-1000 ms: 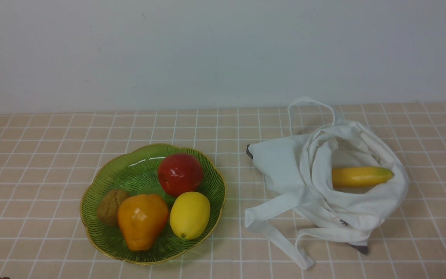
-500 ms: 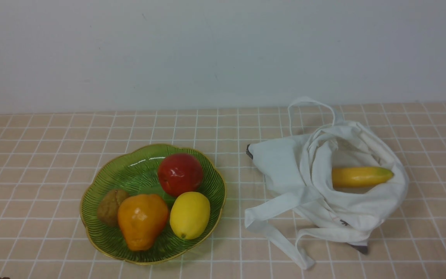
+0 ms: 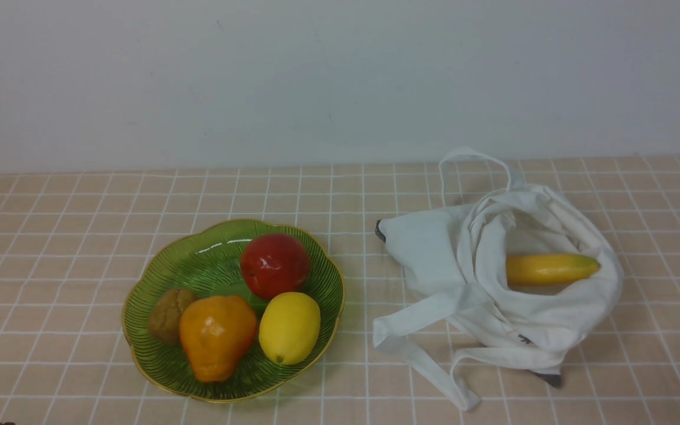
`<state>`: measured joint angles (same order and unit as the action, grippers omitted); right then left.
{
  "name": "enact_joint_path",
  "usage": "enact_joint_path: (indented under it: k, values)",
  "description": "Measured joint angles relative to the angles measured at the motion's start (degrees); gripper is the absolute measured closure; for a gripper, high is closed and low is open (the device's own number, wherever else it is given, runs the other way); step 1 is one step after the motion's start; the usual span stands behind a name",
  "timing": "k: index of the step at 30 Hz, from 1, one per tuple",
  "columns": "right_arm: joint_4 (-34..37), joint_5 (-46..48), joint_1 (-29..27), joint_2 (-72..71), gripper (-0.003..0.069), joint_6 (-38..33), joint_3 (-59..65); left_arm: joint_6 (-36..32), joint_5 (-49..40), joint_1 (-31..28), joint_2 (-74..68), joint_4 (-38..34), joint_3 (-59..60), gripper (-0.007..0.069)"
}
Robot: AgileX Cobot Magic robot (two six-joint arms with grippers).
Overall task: Take the fruit out of the bag on the brown coffee tablecloth and place them on the plate.
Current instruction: 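Reach into the bag and grasp the banana with the right gripper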
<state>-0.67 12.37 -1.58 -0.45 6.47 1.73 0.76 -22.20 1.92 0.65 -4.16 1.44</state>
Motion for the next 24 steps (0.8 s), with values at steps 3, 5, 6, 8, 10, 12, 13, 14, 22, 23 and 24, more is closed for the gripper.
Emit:
enact_joint_path:
  k: [3, 5, 6, 8, 10, 12, 13, 14, 22, 23, 24]
  values:
    - [9.96, -9.51, 0.0, 0.0, 0.0673, 3.84, 0.0, 0.0, 0.0, 0.0, 0.0, 0.0, 0.0, 0.0632]
    - [15.01, -13.84, 0.0, 0.0, 0.0673, 5.86, 0.0, 0.0, 0.0, 0.0, 0.0, 0.0, 0.0, 0.0632]
    - [16.4, -14.82, 0.0, 0.0, 0.0673, 6.23, 0.0, 0.0, 0.0, 0.0, 0.0, 0.0, 0.0, 0.0632]
    - [20.64, -17.32, 0.0, 0.0, 0.0673, 6.39, 0.0, 0.0, 0.0, 0.0, 0.0, 0.0, 0.0, 0.0632]
    - [22.17, -17.8, 0.0, 0.0, 0.0673, 6.45, 0.0, 0.0, 0.0, 0.0, 0.0, 0.0, 0.0, 0.0632]
    - [22.94, -17.93, 0.0, 0.0, 0.0673, 6.56, 0.0, 0.0, 0.0, 0.0, 0.0, 0.0, 0.0, 0.0632]
    - [23.13, -18.53, 0.0, 0.0, 0.0673, 6.64, 0.0, 0.0, 0.0, 0.0, 0.0, 0.0, 0.0, 0.0632]
    - [23.15, -19.54, 0.0, 0.0, 0.0673, 6.64, 0.0, 0.0, 0.0, 0.0, 0.0, 0.0, 0.0, 0.0632]
    - [22.36, -21.04, 0.37, 1.27, 0.0673, 9.35, -9.31, 0.0, 0.0, 0.0, 0.0, 0.0, 0.0, 0.0632]
    - [20.53, -16.64, 0.44, 3.92, 0.0673, 9.35, -14.79, 0.0, 0.0, 0.0, 0.0, 0.0, 0.0, 0.0632]
    - [20.22, -15.85, 0.5, 4.41, 0.0673, 9.35, -15.61, 0.0, 0.0, 0.0, 0.0, 0.0, 0.0, 0.0632]
